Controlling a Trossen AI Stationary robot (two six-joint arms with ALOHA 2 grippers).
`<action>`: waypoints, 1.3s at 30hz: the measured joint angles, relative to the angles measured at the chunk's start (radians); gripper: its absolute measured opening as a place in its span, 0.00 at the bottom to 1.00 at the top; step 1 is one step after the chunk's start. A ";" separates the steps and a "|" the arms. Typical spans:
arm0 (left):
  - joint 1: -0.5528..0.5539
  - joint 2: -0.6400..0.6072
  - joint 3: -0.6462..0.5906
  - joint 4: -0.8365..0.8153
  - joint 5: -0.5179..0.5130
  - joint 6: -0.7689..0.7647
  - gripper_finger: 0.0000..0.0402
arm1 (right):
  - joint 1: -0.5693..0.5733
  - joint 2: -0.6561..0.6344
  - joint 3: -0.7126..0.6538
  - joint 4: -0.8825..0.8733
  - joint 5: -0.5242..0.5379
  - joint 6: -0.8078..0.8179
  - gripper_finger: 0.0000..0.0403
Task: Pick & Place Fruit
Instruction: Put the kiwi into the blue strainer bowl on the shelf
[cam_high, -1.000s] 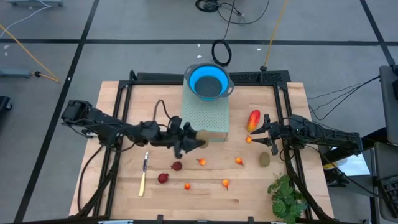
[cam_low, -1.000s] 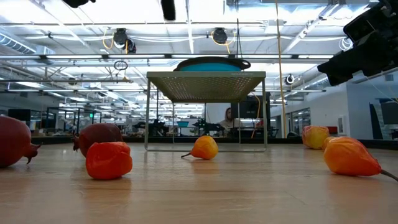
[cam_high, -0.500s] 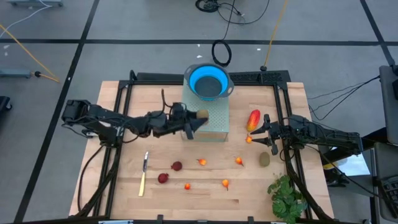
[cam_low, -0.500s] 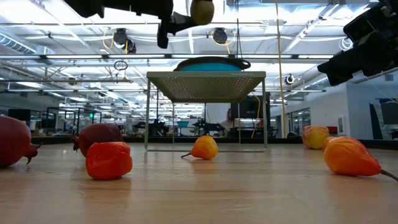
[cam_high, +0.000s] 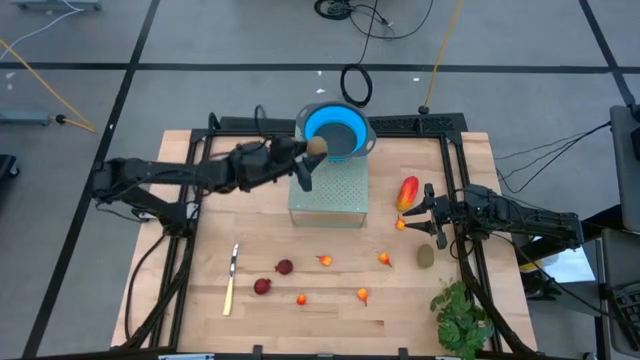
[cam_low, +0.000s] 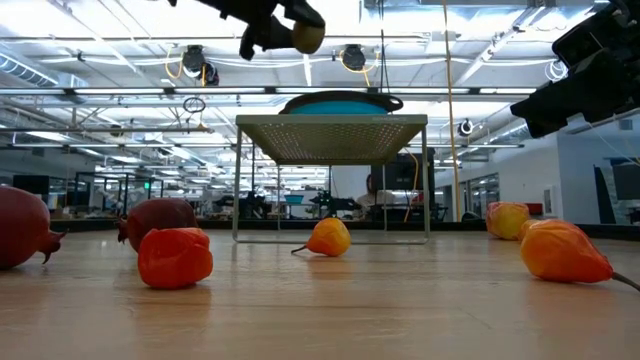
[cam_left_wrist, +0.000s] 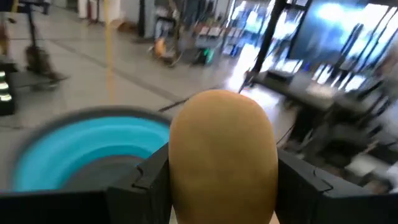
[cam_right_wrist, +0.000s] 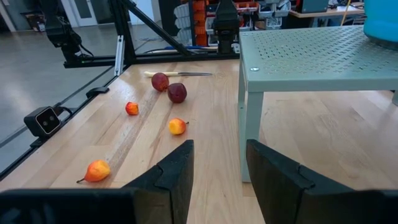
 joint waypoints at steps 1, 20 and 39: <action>0.013 0.003 0.041 -0.073 0.000 0.017 0.50 | 0.000 0.000 0.000 0.000 0.000 0.000 0.35; 0.199 0.017 0.301 -0.396 0.078 0.181 0.50 | 0.000 0.000 0.000 0.000 0.000 -0.003 0.35; 0.255 0.099 0.305 -0.311 0.210 0.195 0.50 | 0.000 0.000 0.000 0.000 0.003 -0.004 0.35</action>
